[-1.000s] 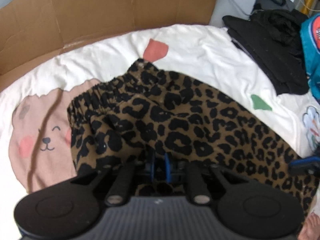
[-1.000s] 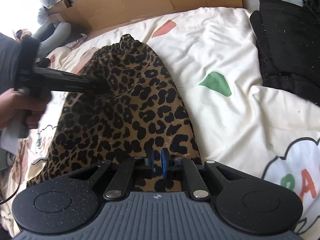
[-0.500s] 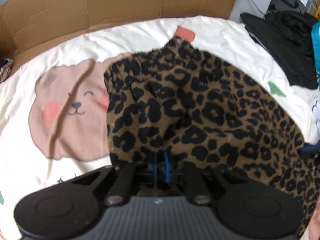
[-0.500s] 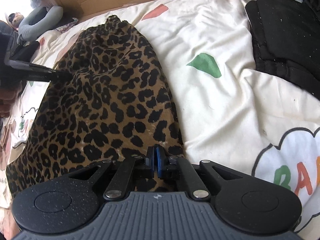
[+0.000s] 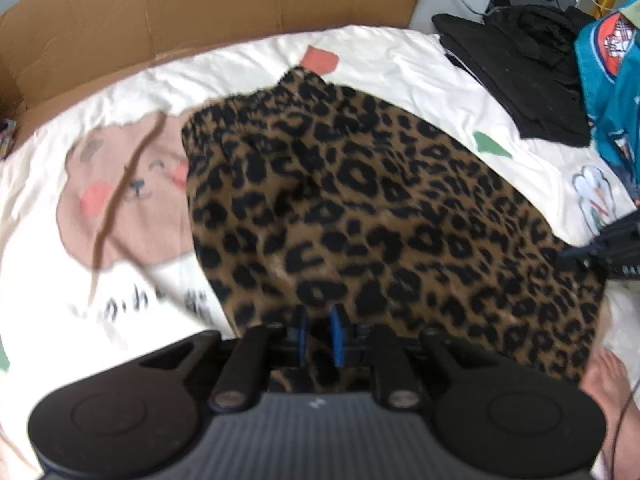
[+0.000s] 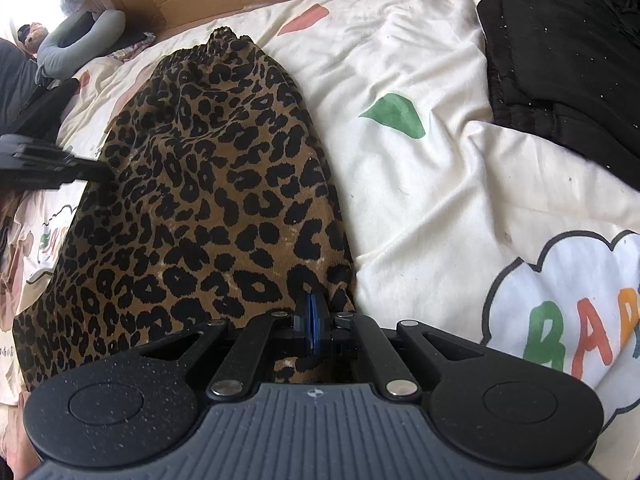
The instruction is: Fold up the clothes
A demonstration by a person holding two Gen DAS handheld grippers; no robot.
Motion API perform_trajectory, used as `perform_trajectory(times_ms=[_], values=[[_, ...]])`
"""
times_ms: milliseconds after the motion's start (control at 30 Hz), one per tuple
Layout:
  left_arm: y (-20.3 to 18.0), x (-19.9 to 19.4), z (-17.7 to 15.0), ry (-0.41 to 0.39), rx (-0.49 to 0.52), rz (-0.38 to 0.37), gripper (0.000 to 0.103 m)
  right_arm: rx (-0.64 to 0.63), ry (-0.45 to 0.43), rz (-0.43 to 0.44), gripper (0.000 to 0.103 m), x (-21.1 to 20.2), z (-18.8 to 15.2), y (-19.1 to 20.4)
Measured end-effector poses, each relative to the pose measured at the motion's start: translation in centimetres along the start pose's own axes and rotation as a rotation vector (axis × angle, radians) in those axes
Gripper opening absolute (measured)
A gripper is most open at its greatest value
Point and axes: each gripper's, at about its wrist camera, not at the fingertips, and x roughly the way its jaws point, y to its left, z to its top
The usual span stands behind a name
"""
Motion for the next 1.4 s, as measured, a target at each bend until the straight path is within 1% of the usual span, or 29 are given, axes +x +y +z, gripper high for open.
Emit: perform_trajectory(times_ms=[233,633,767,800,967,1033,1067,1100,1133,1233,1267,1333,1400], values=[[-0.3,-1.3,-3.3,0.029,-0.034,-0.042,0.015,-0.011,0.011,-0.009,0.004,-0.4,-0.6,0.0],[-0.6,-2.9,-6.7,0.031,-0.018,-0.095,0.014,-0.050,0.072,-0.016,0.004,-1.1,-1.4,-0.1],[-0.7,-3.4,-7.8,0.031,-0.012,-0.112,0.014,-0.039,0.087,-0.017,0.004,-1.7,-1.4,0.1],[-0.7,-3.6,-8.2,0.042,0.001,-0.107,0.014,-0.045,0.082,-0.012,0.004,-1.9,-1.3,0.3],[0.0,-5.0,-10.2,0.067,-0.037,-0.097,0.014,-0.079,0.055,0.012,0.005,-3.2,-0.7,1.5],[0.3,-6.0,-11.0,0.064,-0.044,-0.080,0.016,-0.092,0.045,0.022,0.005,-3.8,-0.5,2.0],[0.6,-6.6,-11.4,0.058,-0.065,-0.075,0.016,-0.101,0.042,0.029,0.006,-3.7,-0.4,2.4],[1.0,-7.1,-11.8,0.054,-0.092,-0.072,0.020,-0.109,0.039,0.037,0.006,-3.5,-0.3,2.8],[1.4,-7.7,-12.3,0.051,-0.122,-0.066,0.026,-0.118,0.037,0.046,0.006,-3.4,-0.1,3.2],[2.5,-9.0,-13.3,0.030,-0.190,-0.053,0.036,-0.121,0.038,0.060,0.007,-2.7,0.2,4.0],[2.8,-9.3,-13.7,0.019,-0.219,-0.060,0.037,-0.121,0.038,0.065,0.007,-2.5,0.3,4.3],[3.3,-9.7,-14.4,-0.001,-0.284,-0.086,0.047,-0.121,0.038,0.075,0.007,-2.0,0.5,4.8],[3.5,-9.6,-14.8,-0.002,-0.322,-0.114,0.048,-0.122,0.039,0.084,0.007,-1.5,0.7,5.3]])
